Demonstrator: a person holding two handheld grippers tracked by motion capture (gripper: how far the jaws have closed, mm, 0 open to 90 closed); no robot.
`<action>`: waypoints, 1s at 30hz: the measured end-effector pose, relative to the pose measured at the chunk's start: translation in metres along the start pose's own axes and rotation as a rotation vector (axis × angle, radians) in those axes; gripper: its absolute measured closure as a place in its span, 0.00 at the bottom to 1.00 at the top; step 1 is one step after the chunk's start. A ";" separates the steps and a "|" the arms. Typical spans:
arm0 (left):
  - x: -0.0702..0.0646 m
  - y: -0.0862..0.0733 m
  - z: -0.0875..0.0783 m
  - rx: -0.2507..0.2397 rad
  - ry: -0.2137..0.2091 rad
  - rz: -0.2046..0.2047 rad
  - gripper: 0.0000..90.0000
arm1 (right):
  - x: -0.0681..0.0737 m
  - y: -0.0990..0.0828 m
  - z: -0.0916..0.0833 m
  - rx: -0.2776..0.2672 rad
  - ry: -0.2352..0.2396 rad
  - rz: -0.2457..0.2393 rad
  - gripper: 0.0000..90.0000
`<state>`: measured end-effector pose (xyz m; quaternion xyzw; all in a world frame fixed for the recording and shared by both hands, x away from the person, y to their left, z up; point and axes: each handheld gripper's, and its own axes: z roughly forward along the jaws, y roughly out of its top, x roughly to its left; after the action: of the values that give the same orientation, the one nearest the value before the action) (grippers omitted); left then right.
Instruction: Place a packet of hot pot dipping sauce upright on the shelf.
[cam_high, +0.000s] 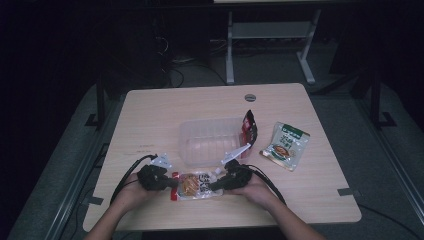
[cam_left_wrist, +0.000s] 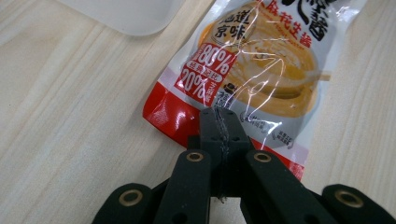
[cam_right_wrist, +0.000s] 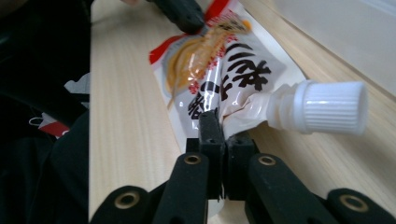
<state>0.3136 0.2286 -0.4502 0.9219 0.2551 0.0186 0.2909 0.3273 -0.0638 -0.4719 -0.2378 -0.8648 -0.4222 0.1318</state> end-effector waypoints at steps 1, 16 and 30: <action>0.000 0.000 0.000 -0.002 0.002 -0.002 1.00 | 0.002 0.001 -0.001 -0.007 0.013 -0.017 0.99; -0.018 0.012 0.002 -0.069 -0.071 0.017 1.00 | 0.028 0.016 -0.029 -0.170 0.089 -0.105 1.00; -0.039 0.028 0.003 -0.151 -0.140 0.045 1.00 | 0.038 0.023 -0.056 -0.277 0.099 -0.117 1.00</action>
<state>0.2930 0.1886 -0.4324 0.9019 0.2112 -0.0202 0.3762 0.3086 -0.0852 -0.4064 -0.1816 -0.8032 -0.5555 0.1155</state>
